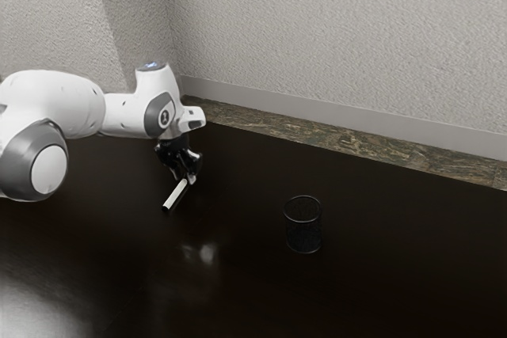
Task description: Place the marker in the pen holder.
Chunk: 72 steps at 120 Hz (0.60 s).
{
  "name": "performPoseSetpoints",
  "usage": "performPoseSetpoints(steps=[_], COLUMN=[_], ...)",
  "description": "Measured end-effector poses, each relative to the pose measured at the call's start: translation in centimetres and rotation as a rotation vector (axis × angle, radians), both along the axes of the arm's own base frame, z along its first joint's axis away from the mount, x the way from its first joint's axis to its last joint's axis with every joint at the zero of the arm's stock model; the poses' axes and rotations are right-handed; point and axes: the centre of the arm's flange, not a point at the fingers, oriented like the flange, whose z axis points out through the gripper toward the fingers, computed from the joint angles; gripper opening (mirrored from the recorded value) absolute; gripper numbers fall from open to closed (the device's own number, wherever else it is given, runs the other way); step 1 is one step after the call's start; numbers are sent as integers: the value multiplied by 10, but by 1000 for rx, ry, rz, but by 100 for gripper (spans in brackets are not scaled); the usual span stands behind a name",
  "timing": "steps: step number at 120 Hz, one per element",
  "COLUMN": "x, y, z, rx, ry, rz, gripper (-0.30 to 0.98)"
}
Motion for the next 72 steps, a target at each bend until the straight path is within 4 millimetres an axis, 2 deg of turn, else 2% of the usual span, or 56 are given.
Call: performPoseSetpoints(steps=[29,55,63,72], x=[0,1,4,8], y=[4,10,7,-12], z=[-12,-10,3,54], rx=[3,13,22,35], ry=[11,5,-15,-75], rz=[18,34,29,-1], gripper=[17,-1,-4,-6])
